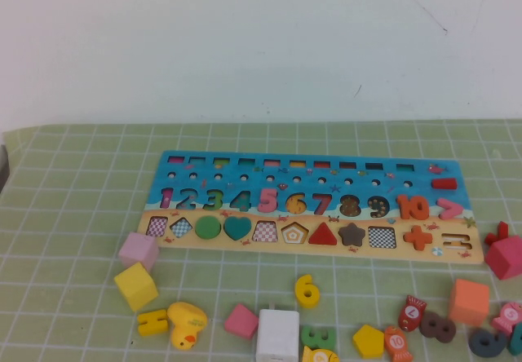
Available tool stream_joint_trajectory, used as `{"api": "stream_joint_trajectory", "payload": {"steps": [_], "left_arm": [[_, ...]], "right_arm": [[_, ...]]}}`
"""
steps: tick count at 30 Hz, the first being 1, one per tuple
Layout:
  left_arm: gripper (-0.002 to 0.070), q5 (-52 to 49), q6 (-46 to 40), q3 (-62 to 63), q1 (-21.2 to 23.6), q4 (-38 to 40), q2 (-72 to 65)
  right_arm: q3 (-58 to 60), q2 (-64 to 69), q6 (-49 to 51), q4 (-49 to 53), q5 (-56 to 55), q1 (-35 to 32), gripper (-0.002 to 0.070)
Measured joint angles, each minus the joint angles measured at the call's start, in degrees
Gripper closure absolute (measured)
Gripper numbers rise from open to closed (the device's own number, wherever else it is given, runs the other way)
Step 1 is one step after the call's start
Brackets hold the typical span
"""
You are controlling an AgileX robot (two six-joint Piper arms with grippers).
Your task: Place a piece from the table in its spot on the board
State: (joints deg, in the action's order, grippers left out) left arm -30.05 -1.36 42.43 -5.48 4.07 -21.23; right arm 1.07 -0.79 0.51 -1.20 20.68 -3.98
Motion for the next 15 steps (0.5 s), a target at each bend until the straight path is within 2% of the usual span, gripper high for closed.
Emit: {"api": "stream_joint_trajectory", "payload": {"steps": [3,9,15], "left_arm": [[0.0677,-2.5,0.1,3.4,0.0,-0.1,-6.4],[0.0677,4.8,0.2,3.8,0.0,0.1,-17.8],[0.0677,3.6,-0.7,7.9,-0.7,9.1,-31.7]], "right_arm": [[0.0,0.0,0.0,0.0,0.0,0.0,0.0679],[0.0,0.0,0.0,0.0,0.0,0.0,0.0679],[0.0,0.0,0.0,0.0,0.0,0.0,0.0679]]}}
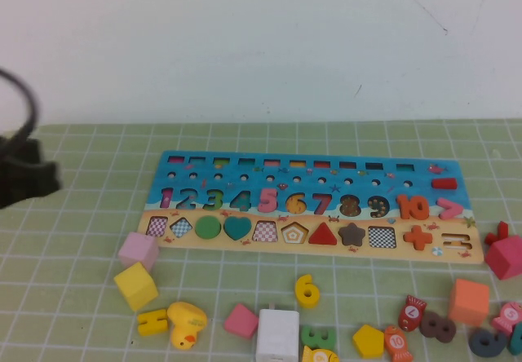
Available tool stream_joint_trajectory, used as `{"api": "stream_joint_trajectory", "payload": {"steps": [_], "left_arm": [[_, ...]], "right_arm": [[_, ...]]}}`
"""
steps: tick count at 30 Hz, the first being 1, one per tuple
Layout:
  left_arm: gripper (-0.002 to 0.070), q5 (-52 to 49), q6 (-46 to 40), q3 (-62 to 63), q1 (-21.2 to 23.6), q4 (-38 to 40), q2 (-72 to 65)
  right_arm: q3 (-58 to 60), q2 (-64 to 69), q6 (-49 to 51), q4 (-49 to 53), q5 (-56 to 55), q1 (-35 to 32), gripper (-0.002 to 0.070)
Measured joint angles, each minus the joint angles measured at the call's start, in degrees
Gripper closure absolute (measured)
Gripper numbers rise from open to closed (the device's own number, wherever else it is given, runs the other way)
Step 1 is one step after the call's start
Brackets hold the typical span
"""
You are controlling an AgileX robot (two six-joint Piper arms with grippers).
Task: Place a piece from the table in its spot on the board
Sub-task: Pick up the "number 6"
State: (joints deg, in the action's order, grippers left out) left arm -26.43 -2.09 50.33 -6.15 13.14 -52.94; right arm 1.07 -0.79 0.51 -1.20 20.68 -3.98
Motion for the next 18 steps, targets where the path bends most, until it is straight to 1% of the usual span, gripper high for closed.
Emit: {"api": "stream_joint_trajectory", "payload": {"steps": [2,4,6,9,13,16,18], "left_arm": [[0.0677,-3.2,-1.2,2.4,-1.8,2.0,-4.6],[0.0677,-6.4,-1.7,5.1,-4.9,2.9,-9.1],[0.0677,-8.7,-0.8,7.3,-9.4,3.2,-13.7],[0.0677,-8.5,4.2,9.0,-16.3,2.8,-19.2],[0.0677,-5.8,11.5,9.3,-24.6,-1.0,-24.6],[0.0677,-6.6,17.4,10.2,-28.3,-5.7,-28.6],[0.0676,-8.6,21.0,11.6,-30.0,-9.6,-31.5]], "right_arm": [[0.0,0.0,0.0,0.0,0.0,0.0,0.0679],[0.0,0.0,0.0,0.0,0.0,0.0,0.0679],[0.0,0.0,0.0,0.0,0.0,0.0,0.0679],[0.0,0.0,0.0,0.0,0.0,0.0,0.0679],[0.0,0.0,0.0,0.0,0.0,0.0,0.0679],[0.0,0.0,0.0,0.0,0.0,0.0,0.0679],[0.0,0.0,0.0,0.0,0.0,0.0,0.0679]]}}
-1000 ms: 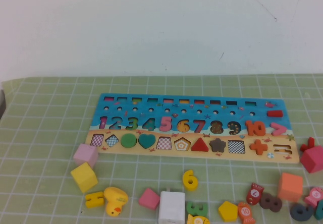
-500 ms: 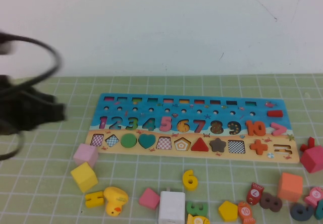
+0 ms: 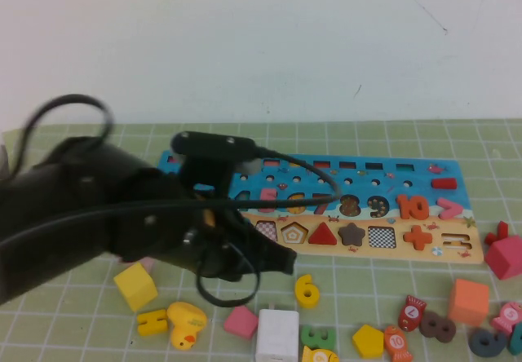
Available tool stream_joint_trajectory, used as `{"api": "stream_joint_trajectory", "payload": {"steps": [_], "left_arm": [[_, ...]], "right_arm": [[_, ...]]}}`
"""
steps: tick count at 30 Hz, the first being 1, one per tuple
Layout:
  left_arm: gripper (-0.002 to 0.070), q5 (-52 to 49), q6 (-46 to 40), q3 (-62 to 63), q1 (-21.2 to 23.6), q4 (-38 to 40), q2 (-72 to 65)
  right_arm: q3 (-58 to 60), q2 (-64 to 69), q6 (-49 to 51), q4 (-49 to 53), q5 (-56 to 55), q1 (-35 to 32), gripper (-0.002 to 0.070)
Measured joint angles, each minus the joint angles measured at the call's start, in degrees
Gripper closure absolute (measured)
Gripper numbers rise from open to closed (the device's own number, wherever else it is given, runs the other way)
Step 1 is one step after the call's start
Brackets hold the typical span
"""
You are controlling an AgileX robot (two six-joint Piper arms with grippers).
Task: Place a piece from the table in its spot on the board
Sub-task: Pick up the "number 6"
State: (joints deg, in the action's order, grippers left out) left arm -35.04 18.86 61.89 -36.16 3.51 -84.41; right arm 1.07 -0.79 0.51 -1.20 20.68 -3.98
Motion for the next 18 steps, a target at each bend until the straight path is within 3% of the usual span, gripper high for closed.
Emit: {"api": "stream_joint_trajectory", "payload": {"steps": [4,13,18], "left_arm": [[0.0635,-5.1,6.4,5.0,-3.0,-6.4,-5.7],[0.0379,-10.4,9.7,16.6,-8.0,-9.0,-18.2],[0.0292,-13.5,10.3,22.1,-9.1,-10.0,-24.1]], "right_arm": [[0.0,0.0,0.0,0.0,0.0,0.0,0.0679],[0.0,0.0,0.0,0.0,0.0,0.0,0.0679],[0.0,0.0,0.0,0.0,0.0,0.0,0.0679]]}}
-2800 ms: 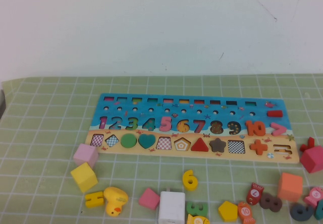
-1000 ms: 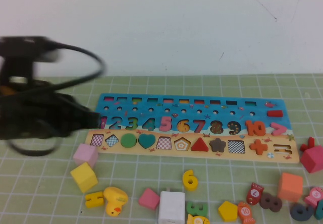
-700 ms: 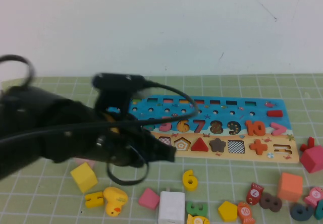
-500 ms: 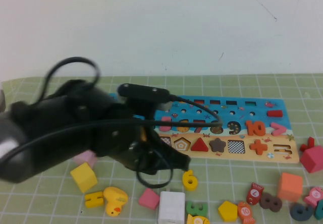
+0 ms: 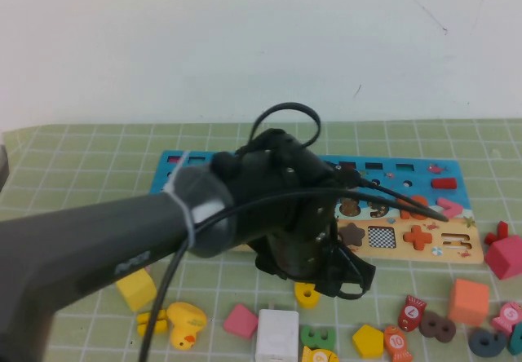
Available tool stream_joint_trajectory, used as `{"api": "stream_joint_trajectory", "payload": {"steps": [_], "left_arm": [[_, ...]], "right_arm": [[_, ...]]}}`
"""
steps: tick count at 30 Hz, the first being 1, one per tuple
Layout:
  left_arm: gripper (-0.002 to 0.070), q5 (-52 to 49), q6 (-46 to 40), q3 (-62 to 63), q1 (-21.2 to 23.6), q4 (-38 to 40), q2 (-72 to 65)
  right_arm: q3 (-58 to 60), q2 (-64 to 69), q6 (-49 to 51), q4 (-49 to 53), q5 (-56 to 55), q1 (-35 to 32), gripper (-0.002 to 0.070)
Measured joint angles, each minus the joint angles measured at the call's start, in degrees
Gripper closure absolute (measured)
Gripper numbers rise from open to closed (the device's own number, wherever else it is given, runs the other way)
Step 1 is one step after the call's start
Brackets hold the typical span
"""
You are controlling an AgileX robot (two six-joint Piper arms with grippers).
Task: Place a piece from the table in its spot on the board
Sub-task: Pick up the "number 6"
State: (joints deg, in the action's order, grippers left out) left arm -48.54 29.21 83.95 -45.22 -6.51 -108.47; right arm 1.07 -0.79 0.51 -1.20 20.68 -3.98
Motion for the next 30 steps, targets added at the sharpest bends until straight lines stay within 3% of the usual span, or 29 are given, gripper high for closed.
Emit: {"api": "stream_joint_trajectory", "payload": {"steps": [30], "left_arm": [[0.0270,-5.0,4.9,5.6,-0.2,-1.3,-6.8]], "right_arm": [[0.0,0.0,0.0,0.0,0.0,0.0,0.0679]]}}
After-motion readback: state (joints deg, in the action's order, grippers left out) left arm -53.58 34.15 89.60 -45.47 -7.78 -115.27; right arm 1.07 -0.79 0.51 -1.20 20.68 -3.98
